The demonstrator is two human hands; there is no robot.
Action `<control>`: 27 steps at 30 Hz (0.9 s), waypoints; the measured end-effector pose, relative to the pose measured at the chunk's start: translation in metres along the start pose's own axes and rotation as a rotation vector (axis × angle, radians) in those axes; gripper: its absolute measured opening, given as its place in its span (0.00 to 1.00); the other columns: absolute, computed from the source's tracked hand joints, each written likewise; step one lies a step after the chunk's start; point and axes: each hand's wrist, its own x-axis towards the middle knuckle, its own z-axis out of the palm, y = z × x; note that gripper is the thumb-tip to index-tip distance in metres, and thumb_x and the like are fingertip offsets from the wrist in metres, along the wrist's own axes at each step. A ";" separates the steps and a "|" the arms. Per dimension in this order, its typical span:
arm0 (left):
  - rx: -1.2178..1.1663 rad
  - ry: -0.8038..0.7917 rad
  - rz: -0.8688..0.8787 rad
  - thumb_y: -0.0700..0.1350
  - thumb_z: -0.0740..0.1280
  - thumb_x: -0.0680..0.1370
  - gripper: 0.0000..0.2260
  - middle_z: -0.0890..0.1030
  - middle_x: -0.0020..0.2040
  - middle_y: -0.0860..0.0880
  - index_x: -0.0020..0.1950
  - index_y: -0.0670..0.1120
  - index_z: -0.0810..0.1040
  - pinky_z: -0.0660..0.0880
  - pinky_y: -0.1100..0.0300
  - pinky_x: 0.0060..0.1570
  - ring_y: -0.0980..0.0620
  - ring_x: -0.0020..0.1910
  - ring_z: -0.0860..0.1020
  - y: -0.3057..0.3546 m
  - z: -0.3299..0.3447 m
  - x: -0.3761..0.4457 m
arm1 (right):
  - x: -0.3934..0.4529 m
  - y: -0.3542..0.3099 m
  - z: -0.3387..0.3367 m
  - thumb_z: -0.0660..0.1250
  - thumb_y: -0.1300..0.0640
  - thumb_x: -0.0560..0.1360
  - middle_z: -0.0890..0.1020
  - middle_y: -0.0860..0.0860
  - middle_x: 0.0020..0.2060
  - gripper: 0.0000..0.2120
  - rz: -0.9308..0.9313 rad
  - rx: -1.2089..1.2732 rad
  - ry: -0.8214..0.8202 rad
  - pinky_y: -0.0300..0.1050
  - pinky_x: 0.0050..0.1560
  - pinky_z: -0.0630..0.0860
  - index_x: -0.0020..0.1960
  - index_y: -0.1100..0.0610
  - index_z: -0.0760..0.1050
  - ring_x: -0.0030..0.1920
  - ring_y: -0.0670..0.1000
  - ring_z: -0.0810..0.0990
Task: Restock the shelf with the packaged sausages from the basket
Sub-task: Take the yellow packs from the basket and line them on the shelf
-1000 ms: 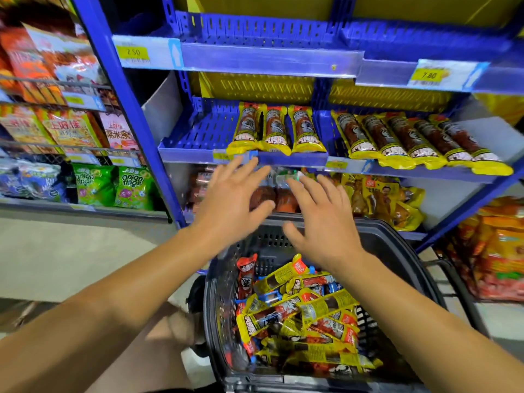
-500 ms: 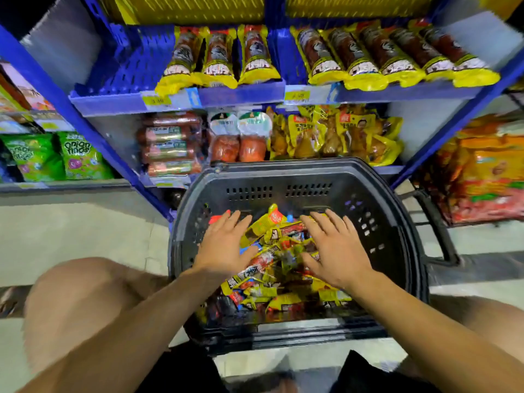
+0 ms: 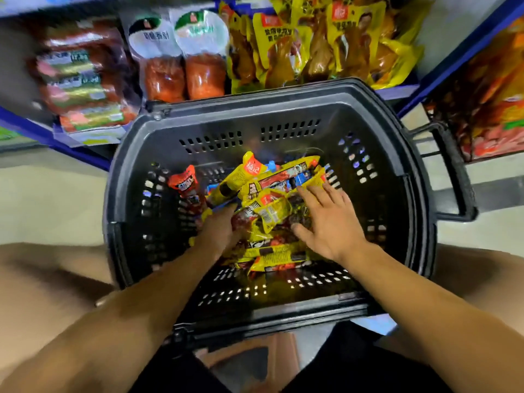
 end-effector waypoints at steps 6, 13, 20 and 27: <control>-0.009 0.067 -0.031 0.50 0.67 0.77 0.20 0.81 0.55 0.36 0.64 0.40 0.76 0.73 0.52 0.49 0.37 0.54 0.79 0.001 0.009 0.004 | 0.011 -0.008 0.012 0.53 0.33 0.71 0.63 0.51 0.77 0.40 -0.024 0.106 -0.044 0.59 0.76 0.53 0.79 0.50 0.55 0.77 0.58 0.55; -0.182 0.164 -0.112 0.46 0.71 0.75 0.14 0.83 0.54 0.45 0.60 0.45 0.80 0.69 0.62 0.48 0.45 0.55 0.79 -0.002 -0.019 -0.018 | 0.023 -0.013 0.007 0.64 0.39 0.76 0.67 0.55 0.74 0.37 -0.020 0.314 0.034 0.51 0.76 0.57 0.78 0.57 0.59 0.75 0.57 0.61; -0.818 0.134 -0.195 0.40 0.74 0.72 0.10 0.84 0.49 0.47 0.49 0.49 0.79 0.79 0.53 0.50 0.48 0.49 0.82 0.046 -0.045 -0.035 | 0.014 -0.019 0.001 0.69 0.43 0.75 0.70 0.51 0.72 0.36 0.043 0.728 -0.163 0.49 0.68 0.69 0.78 0.50 0.59 0.71 0.53 0.70; -0.900 0.068 -0.080 0.42 0.74 0.73 0.14 0.84 0.50 0.46 0.57 0.45 0.78 0.78 0.55 0.51 0.50 0.50 0.82 0.102 -0.028 -0.019 | 0.002 -0.003 0.003 0.70 0.51 0.76 0.77 0.41 0.37 0.15 0.021 0.830 -0.252 0.28 0.31 0.67 0.61 0.54 0.76 0.31 0.33 0.76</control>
